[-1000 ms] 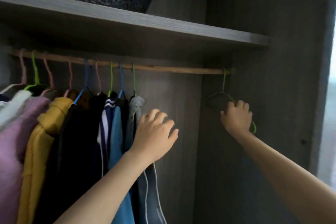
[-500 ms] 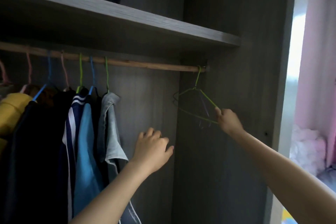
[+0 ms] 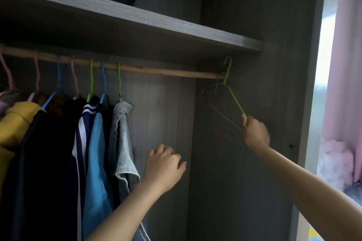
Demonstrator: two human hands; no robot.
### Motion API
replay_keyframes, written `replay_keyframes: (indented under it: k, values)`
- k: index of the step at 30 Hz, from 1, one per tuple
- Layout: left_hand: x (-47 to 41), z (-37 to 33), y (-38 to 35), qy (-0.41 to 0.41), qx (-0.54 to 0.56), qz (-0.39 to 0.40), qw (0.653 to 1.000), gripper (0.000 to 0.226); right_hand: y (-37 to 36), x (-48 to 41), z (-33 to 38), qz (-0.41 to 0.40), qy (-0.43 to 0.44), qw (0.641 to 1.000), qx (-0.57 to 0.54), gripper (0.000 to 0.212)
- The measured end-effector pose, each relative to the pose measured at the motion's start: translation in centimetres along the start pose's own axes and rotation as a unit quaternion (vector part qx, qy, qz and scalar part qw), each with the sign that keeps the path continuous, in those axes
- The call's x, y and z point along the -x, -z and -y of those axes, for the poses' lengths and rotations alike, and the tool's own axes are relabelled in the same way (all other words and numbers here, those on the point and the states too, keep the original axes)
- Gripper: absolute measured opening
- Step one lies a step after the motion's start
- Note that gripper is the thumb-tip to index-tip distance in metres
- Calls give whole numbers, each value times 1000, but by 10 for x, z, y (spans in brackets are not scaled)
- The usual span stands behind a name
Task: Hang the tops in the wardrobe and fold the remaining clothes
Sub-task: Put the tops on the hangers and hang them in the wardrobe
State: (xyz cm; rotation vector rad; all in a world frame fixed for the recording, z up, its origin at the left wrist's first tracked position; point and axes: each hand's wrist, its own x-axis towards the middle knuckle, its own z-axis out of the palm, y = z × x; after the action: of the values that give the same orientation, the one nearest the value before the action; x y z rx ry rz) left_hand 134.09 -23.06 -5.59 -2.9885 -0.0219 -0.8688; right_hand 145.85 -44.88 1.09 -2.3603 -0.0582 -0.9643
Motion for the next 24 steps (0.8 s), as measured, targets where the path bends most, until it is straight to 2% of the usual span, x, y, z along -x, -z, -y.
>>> replay_keyframes:
  k: [8,10,14,24]
  values:
    - [0,-22,-18,-4,85,-12,996,39,24,43,-30,23,-19,999,19,43]
    - [2,-29,-23,6,126,-38,991,40,32,58,-33,31,-20,999,13,43]
    - [11,-51,-39,-13,210,-65,975,61,56,94,-50,29,-71,997,7,47]
    - [64,-120,-100,-92,286,38,953,103,150,204,-101,93,-89,992,6,44]
